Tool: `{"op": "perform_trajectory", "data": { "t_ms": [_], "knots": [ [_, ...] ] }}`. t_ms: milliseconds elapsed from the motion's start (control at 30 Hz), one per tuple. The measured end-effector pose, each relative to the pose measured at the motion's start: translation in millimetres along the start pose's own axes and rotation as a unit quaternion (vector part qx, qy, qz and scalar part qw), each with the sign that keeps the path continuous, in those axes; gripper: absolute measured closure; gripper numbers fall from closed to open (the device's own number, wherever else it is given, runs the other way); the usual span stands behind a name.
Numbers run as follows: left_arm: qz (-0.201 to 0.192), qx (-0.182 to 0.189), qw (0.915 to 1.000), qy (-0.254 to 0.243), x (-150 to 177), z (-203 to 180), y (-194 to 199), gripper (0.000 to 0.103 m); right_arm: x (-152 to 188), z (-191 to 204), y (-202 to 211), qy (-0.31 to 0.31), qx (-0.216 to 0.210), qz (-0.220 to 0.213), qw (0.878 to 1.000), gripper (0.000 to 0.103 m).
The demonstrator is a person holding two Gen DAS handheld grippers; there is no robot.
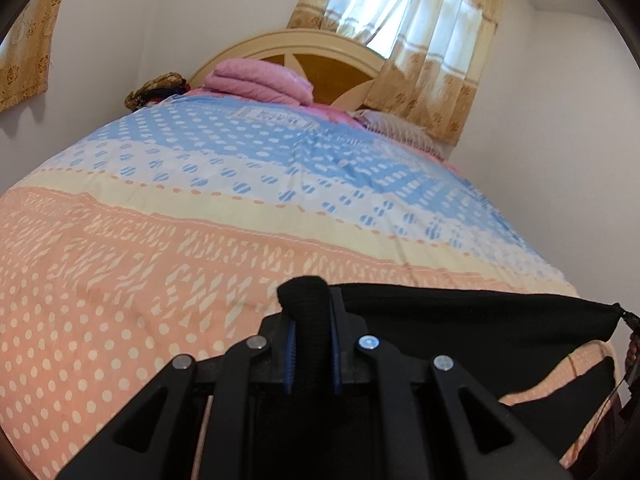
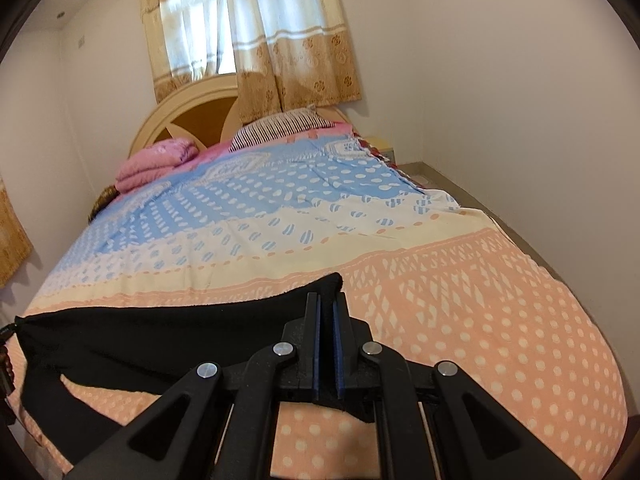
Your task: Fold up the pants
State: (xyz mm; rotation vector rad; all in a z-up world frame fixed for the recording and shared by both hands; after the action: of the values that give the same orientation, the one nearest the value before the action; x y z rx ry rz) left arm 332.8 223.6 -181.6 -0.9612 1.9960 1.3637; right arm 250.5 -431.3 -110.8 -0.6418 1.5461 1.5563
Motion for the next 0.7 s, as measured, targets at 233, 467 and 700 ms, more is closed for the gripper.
{"op": "perform_trajectory", "data": {
  "t_ms": [233,467,700],
  "knots": [
    [-0.022,0.020,0.9993,-0.020,11,-5,28,0.089,23,-8,30,-0.021,-0.011,-0.015,1.000,0.098],
    [-0.039,0.038,0.9979,-0.034,36,-2,56,0.089,56,-21,56,-0.043,-0.020,-0.018,0.999,0.098],
    [-0.032,0.038,0.9972,-0.056,81,5,72,0.089,96,-41,75,-0.070,-0.016,-0.008,0.997,0.098]
  ]
}}
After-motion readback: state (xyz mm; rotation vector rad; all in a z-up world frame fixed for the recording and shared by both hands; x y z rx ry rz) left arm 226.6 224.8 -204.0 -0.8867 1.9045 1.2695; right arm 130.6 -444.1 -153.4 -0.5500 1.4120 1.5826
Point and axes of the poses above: each gripper's, at about its wrist camera, not at the fingertips, and y roughly against the way its jaws point, z to its left, x to its underside, the point moved 9 cm from there along -y, roughly the way its jaws point, and after that the axes turned 3 degrees about y, right-handed, at the moved point
